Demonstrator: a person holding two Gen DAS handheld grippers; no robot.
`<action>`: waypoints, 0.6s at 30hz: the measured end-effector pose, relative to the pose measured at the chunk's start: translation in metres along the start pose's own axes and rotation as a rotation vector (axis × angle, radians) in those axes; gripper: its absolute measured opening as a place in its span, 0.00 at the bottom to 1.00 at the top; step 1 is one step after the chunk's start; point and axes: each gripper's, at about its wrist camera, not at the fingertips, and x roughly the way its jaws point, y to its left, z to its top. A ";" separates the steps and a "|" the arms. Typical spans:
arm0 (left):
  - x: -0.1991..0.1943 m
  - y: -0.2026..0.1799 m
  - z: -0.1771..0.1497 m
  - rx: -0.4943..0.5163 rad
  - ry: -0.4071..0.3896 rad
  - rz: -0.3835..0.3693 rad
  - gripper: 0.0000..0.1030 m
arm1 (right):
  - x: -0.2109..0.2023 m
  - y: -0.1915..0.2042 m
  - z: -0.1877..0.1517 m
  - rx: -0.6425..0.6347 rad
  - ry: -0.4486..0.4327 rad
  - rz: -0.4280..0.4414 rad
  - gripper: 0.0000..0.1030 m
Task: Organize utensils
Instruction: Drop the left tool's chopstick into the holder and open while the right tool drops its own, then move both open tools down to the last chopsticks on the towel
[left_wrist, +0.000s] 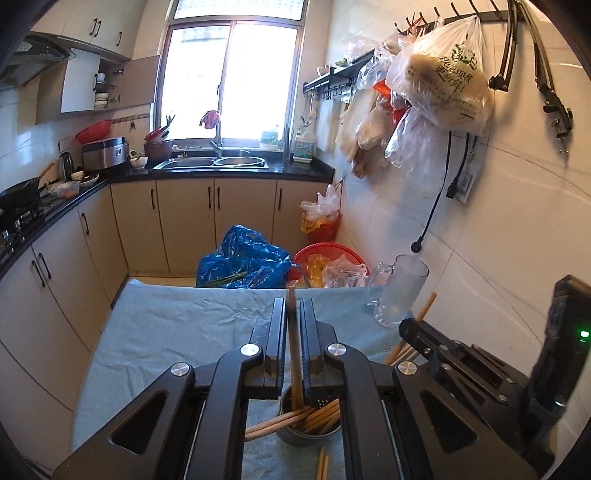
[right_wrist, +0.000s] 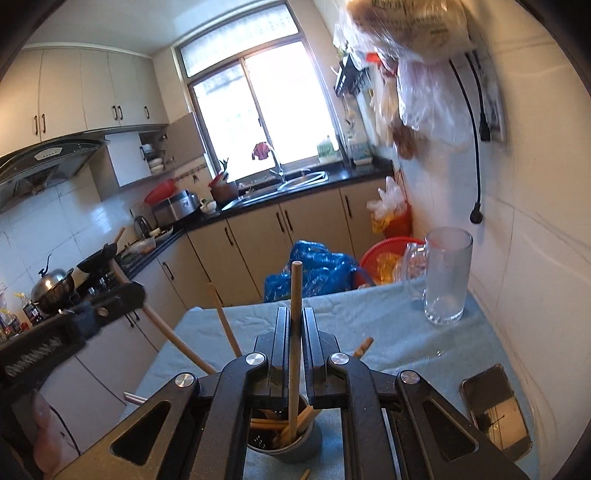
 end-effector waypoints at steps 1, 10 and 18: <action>-0.003 0.001 0.000 0.001 -0.004 -0.004 0.13 | 0.001 -0.002 -0.001 0.006 0.000 -0.001 0.08; -0.056 0.005 -0.003 -0.009 -0.087 -0.009 0.38 | -0.007 -0.004 0.002 0.025 -0.007 0.013 0.34; -0.124 0.011 -0.022 0.002 -0.154 -0.016 0.48 | -0.059 0.006 0.007 0.013 -0.066 0.008 0.47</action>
